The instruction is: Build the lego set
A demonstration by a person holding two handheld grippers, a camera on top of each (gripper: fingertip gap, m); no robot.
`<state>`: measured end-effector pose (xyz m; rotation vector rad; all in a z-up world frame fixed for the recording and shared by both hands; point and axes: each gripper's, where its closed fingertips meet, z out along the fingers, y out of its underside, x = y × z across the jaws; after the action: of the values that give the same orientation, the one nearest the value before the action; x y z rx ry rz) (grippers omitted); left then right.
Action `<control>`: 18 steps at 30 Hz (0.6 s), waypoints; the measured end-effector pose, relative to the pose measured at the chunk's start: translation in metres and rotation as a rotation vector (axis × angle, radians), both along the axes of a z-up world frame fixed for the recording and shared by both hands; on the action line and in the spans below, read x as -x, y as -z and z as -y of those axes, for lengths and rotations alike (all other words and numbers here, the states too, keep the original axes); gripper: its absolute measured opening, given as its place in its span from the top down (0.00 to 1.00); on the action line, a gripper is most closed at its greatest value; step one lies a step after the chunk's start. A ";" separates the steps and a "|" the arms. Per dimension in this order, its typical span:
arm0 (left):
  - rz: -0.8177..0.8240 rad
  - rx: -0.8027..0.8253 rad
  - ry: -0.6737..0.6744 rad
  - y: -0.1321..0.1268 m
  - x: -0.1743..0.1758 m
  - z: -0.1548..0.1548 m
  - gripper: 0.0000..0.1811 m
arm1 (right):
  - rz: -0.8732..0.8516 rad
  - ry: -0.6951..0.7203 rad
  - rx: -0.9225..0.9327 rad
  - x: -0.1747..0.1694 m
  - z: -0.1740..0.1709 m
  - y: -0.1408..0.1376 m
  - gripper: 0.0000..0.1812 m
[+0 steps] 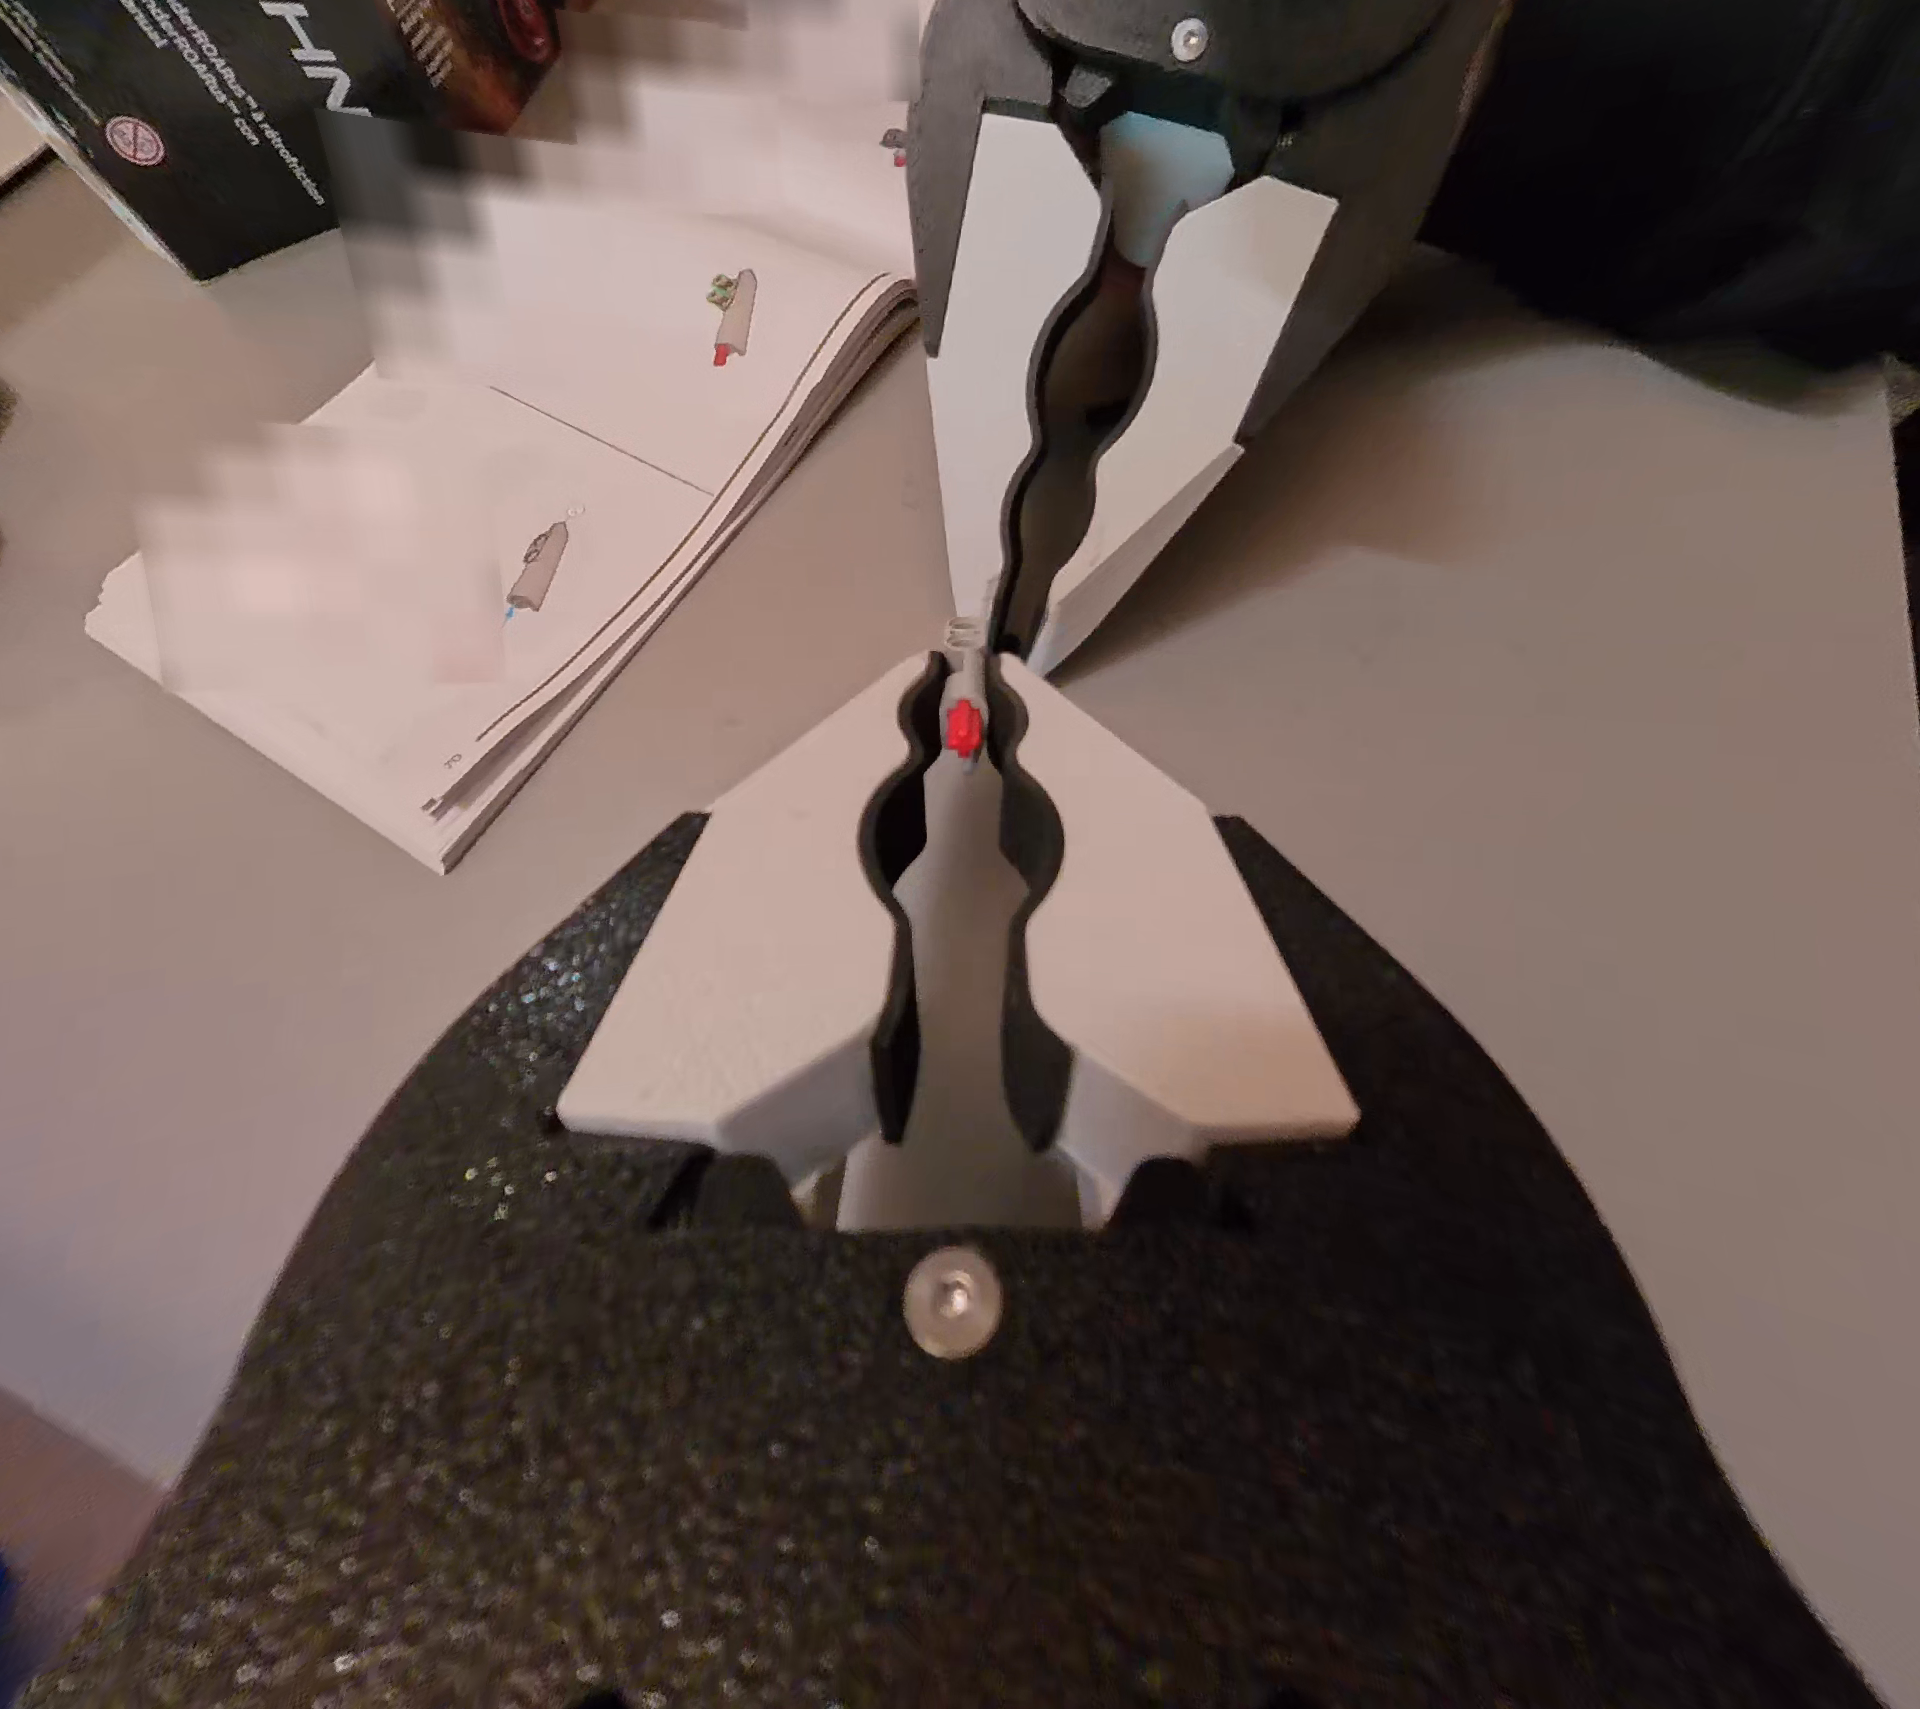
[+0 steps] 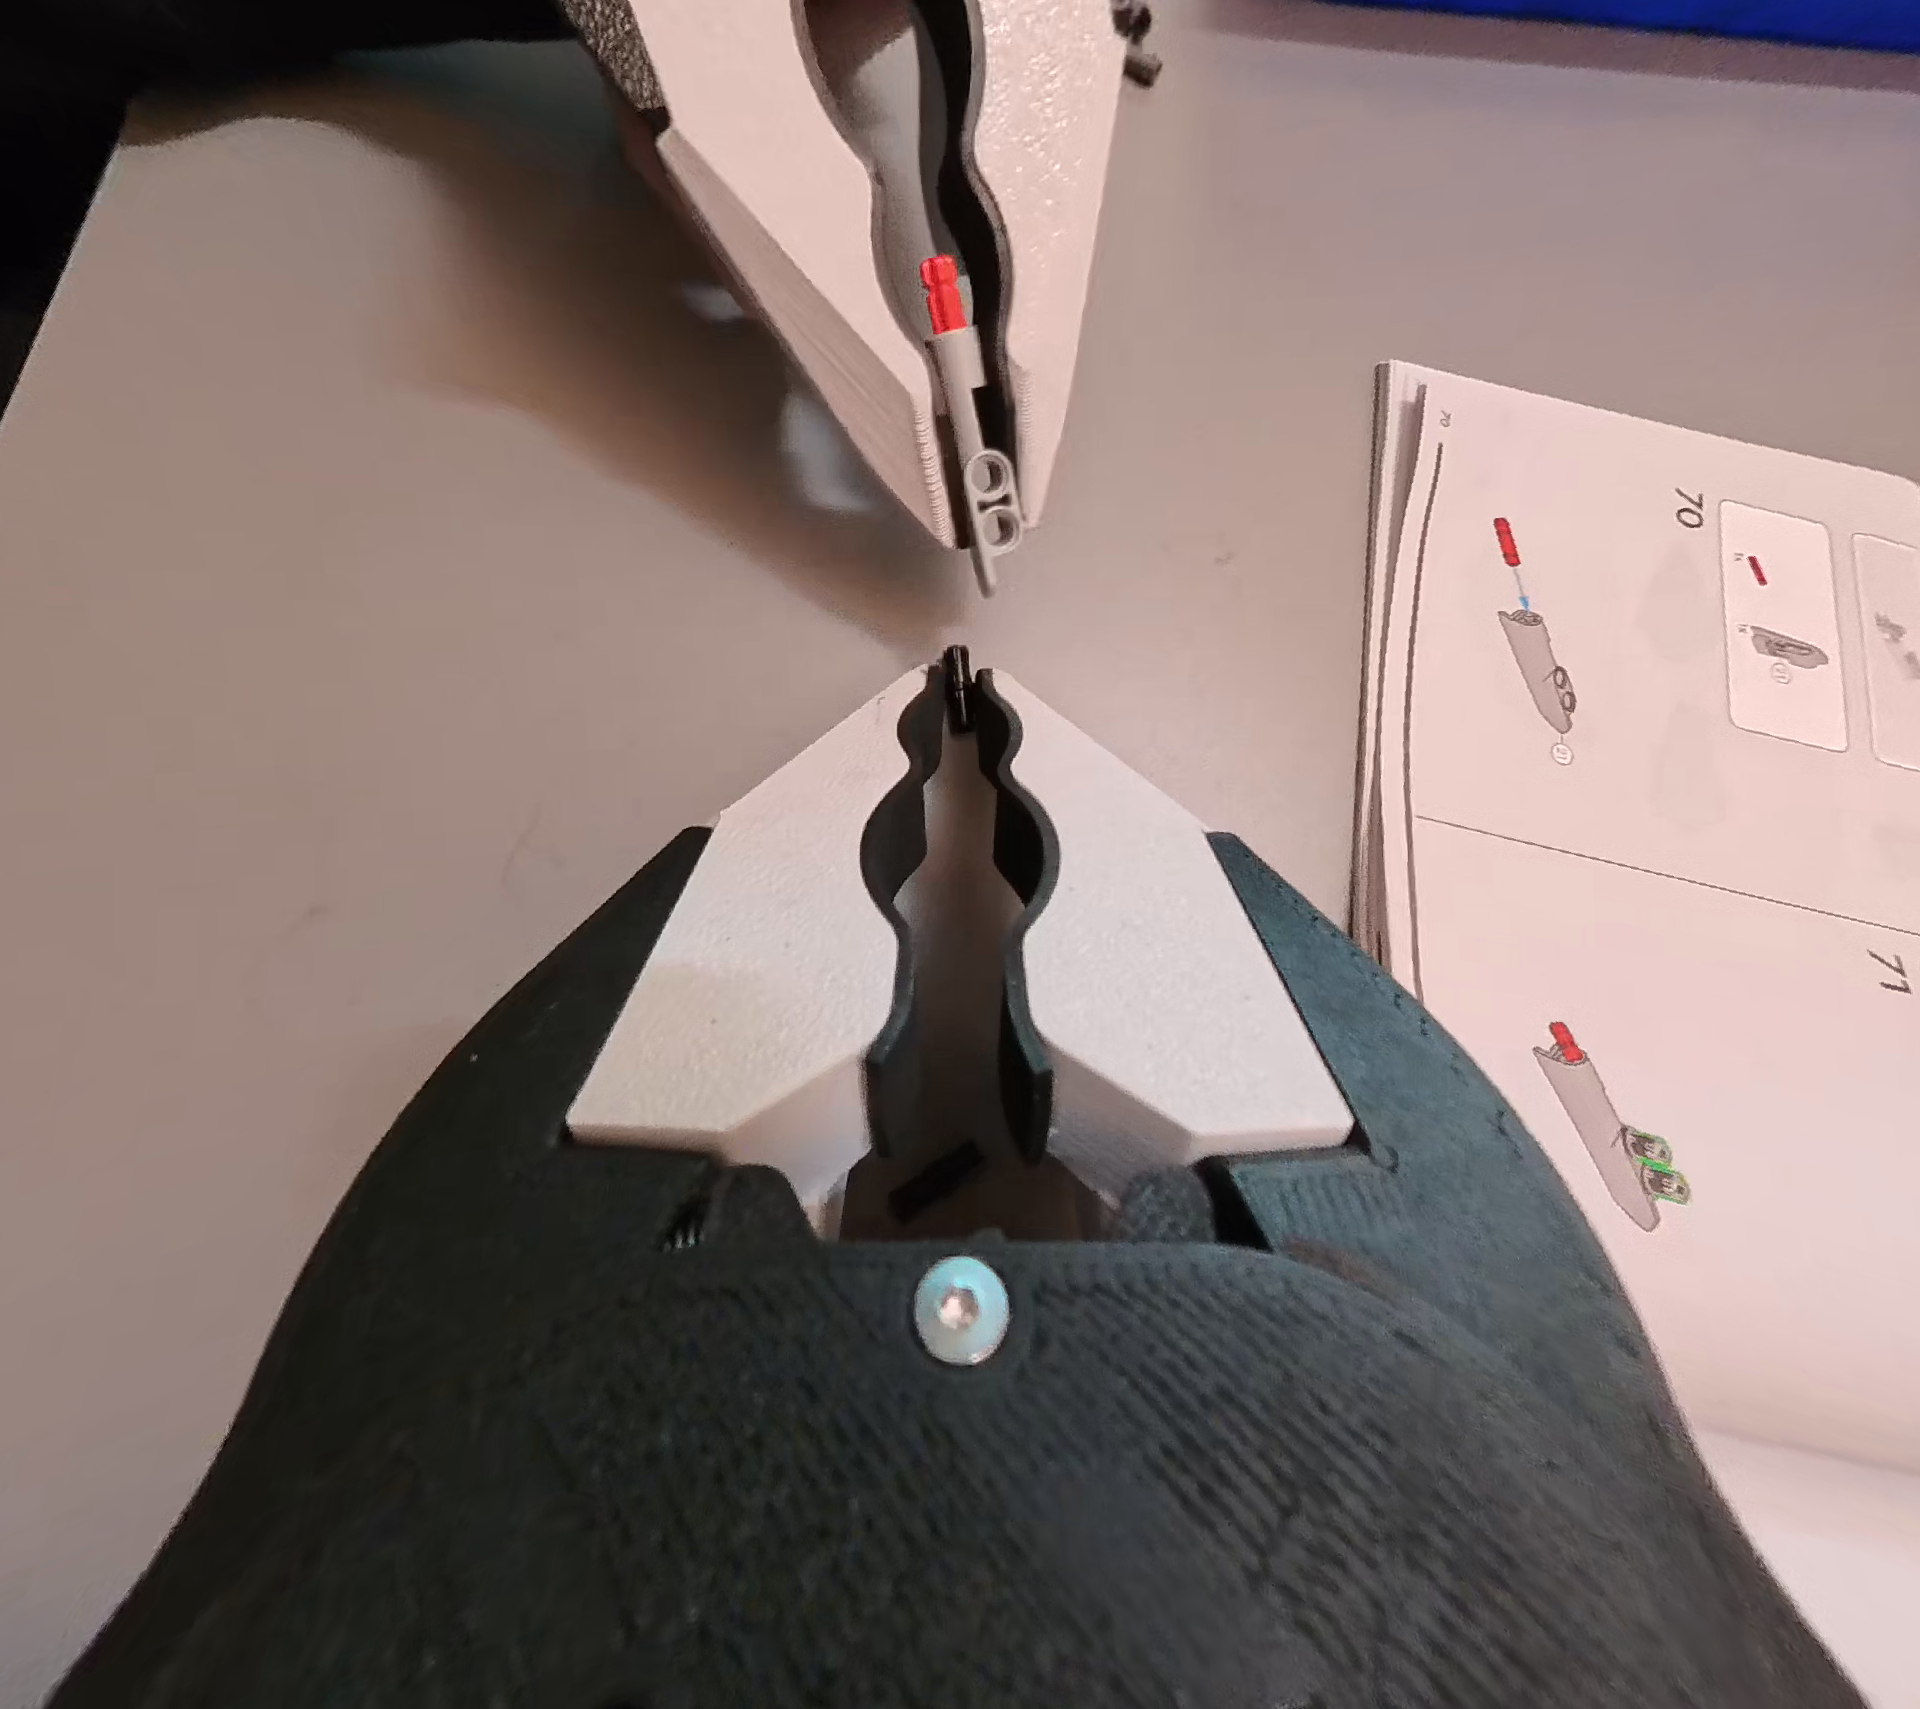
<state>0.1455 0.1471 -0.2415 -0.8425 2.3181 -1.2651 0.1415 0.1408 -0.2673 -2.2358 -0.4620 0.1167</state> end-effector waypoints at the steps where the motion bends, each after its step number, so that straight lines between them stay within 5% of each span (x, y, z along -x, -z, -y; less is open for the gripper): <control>1: -0.003 -0.005 -0.002 0.001 0.000 0.000 0.98 | -0.013 0.000 0.005 0.000 0.000 0.000 0.98; 18: -0.146 -0.121 0.062 0.023 0.005 0.001 0.98 | 0.001 -0.020 -0.003 -0.003 0.001 0.000 0.95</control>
<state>0.1402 0.1459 -0.2645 -0.8536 2.5251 -1.1079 0.1440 0.1402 -0.2670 -2.2286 -0.4852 0.1253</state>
